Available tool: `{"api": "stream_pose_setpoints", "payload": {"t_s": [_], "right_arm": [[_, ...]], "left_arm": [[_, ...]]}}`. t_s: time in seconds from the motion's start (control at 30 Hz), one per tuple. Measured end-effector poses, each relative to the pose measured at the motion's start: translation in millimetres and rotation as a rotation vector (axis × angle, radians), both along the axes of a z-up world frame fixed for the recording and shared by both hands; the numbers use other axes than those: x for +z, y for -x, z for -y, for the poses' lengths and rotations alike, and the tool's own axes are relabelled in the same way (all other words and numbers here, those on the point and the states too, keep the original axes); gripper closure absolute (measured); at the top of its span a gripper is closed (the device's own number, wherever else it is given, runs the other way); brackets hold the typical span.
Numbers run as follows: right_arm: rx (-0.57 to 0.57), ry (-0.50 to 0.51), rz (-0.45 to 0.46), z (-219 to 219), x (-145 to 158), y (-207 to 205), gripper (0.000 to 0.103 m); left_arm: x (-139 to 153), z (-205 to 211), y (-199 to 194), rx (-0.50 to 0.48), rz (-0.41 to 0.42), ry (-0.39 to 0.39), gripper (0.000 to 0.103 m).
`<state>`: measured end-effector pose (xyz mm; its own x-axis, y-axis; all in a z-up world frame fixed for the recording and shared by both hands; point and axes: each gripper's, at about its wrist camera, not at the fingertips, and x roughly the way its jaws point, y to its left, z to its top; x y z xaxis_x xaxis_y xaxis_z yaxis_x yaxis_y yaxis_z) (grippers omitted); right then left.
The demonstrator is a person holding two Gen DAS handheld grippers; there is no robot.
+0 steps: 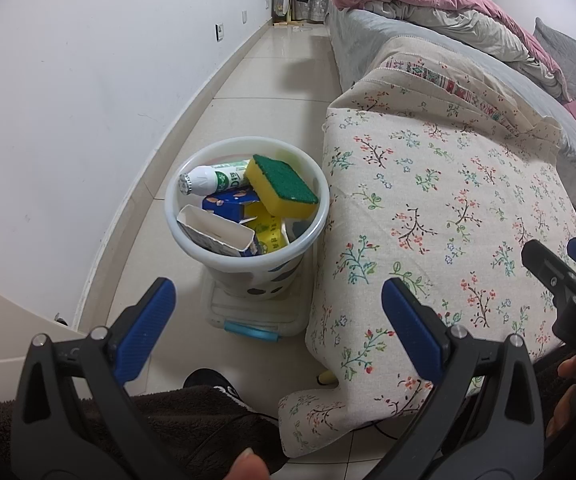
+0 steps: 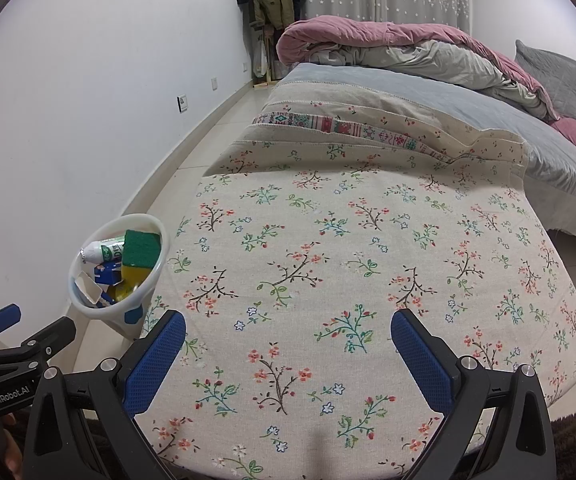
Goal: Collect trash
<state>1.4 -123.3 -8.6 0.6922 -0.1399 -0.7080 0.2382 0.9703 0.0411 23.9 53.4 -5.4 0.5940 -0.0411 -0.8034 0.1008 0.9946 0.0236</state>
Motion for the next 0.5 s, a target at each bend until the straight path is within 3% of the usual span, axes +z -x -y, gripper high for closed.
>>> {"api": "stream_pose_setpoints", "payload": {"t_s": [0.5], "right_arm": [[-0.016,-0.007,-0.005,5.7,-1.0,-3.8,0.000]], "left_arm": [[-1.6,1.5,-1.6,-0.005,-0.014,0.003,0.001]]}}
